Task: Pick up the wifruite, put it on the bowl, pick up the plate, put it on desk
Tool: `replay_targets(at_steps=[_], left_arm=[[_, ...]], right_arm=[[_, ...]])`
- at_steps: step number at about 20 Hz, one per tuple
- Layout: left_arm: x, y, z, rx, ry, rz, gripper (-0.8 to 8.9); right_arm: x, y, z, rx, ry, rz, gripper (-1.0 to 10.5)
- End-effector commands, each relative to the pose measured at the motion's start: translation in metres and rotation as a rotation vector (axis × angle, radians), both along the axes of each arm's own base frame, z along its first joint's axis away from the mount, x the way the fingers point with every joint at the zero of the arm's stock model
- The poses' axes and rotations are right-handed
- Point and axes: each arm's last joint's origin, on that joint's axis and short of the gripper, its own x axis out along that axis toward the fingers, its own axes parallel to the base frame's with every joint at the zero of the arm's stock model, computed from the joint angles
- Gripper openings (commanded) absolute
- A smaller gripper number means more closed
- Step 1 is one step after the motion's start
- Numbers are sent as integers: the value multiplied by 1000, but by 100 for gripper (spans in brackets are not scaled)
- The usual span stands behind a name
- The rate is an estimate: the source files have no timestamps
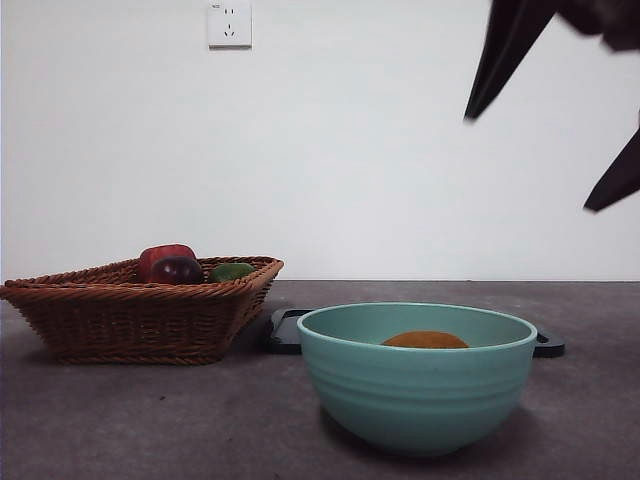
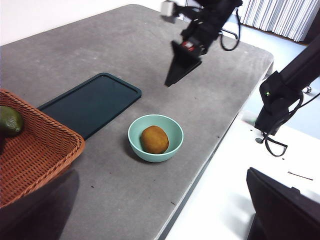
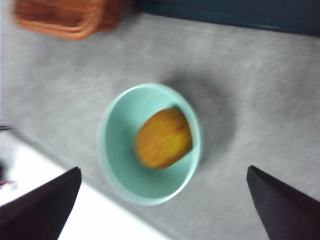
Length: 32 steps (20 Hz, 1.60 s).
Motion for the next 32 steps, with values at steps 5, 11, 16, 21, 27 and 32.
replay_targets(at_steps=[5, 11, 16, 21, 27, 32], left_arm=[[0, 0, 3, -13, -12, -16, 563], [0, 0, 3, -13, -11, -16, 563], [0, 0, 3, -13, -11, -16, 563], [0, 0, 3, -13, -11, -16, 563], [0, 0, 3, -14, -12, -16, 563], [0, 0, 3, -13, -11, -16, 563]], right_arm=[[28, 30, -21, -232, 85, 74, 605], [31, 54, -52, -382, 163, 157, 604], [31, 64, -67, -477, 172, 187, 604], [34, 69, -74, -502, 162, 193, 595], [39, 74, -87, -506, 195, 196, 484], [40, 83, -90, -433, 185, 202, 99]])
